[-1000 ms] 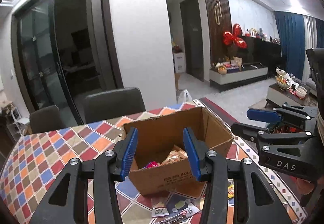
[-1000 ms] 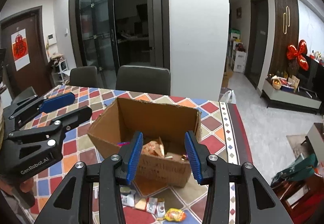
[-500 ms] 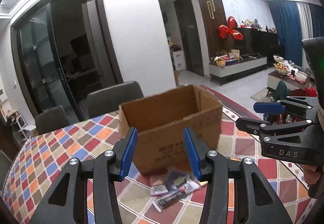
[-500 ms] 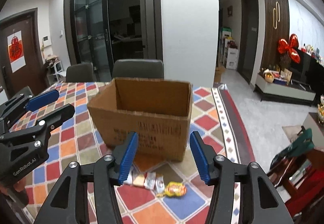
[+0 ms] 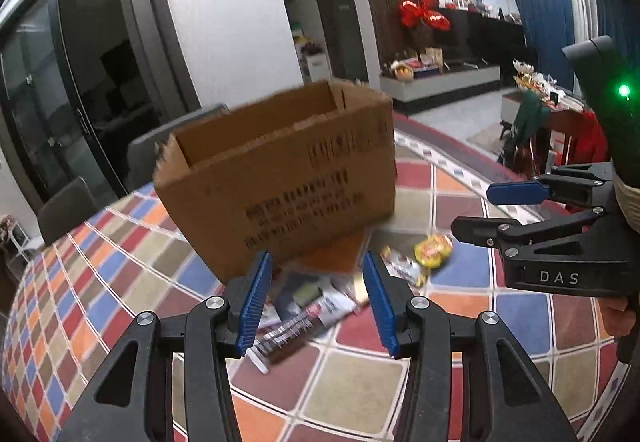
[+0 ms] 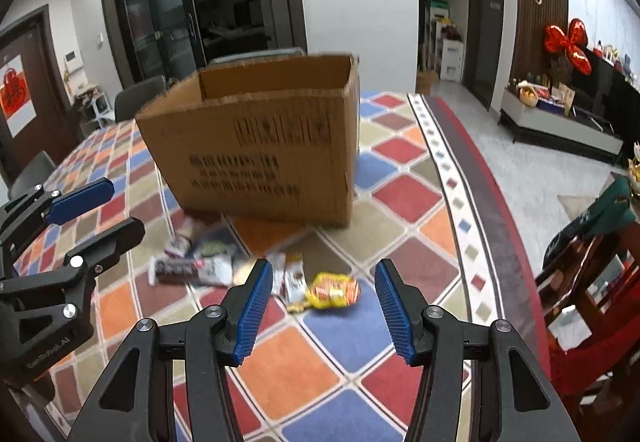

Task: Organize snacks
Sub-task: 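Move both open tools back to the snacks beside the box, then grasp the yellow snack packet with the right tool while the left tool grasps the white cracker packet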

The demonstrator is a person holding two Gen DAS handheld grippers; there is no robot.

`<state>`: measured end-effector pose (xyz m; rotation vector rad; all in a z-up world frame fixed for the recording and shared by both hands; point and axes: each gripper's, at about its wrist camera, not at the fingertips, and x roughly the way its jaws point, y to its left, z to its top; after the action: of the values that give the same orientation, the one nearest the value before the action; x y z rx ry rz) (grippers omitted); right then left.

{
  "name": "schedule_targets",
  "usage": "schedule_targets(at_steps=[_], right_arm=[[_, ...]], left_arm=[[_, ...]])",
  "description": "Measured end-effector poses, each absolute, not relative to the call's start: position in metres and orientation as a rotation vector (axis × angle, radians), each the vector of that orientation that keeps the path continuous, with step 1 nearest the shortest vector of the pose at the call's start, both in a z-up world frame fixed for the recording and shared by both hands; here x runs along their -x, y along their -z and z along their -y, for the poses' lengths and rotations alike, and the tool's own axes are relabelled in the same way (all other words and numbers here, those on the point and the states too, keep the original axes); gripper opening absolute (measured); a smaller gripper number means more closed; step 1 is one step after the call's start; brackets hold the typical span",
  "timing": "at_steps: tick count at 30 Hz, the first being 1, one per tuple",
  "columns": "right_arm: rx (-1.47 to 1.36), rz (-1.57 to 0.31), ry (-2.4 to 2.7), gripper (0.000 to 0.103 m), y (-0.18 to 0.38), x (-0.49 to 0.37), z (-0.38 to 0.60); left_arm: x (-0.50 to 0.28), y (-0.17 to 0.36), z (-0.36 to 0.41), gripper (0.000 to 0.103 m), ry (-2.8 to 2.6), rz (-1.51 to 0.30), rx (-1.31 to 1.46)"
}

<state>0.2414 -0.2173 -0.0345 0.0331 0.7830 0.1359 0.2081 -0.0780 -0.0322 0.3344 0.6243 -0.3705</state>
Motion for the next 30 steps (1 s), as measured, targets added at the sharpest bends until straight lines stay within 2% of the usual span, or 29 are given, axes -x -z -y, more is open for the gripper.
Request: schedule_targets(at_steps=[13, 24, 27, 30], right_arm=[[-0.076, -0.946, -0.149, 0.054, 0.088, -0.267, 0.221], [-0.123, -0.969, -0.137, 0.053, 0.105, -0.284, 0.224], [-0.127, -0.972, -0.134, 0.044, 0.109, -0.286, 0.224], [-0.133, -0.975, -0.137, 0.041, 0.112, -0.288, 0.224]], left_arm=[[-0.229, 0.076, 0.085, 0.047, 0.395, -0.756, -0.324], [-0.244, 0.088, 0.090, 0.047, 0.429, -0.790, -0.313], [-0.248, 0.092, 0.090, 0.047, 0.451, -0.813, -0.295], [-0.254, 0.096, 0.091, 0.052, 0.481, -0.837, -0.281]])
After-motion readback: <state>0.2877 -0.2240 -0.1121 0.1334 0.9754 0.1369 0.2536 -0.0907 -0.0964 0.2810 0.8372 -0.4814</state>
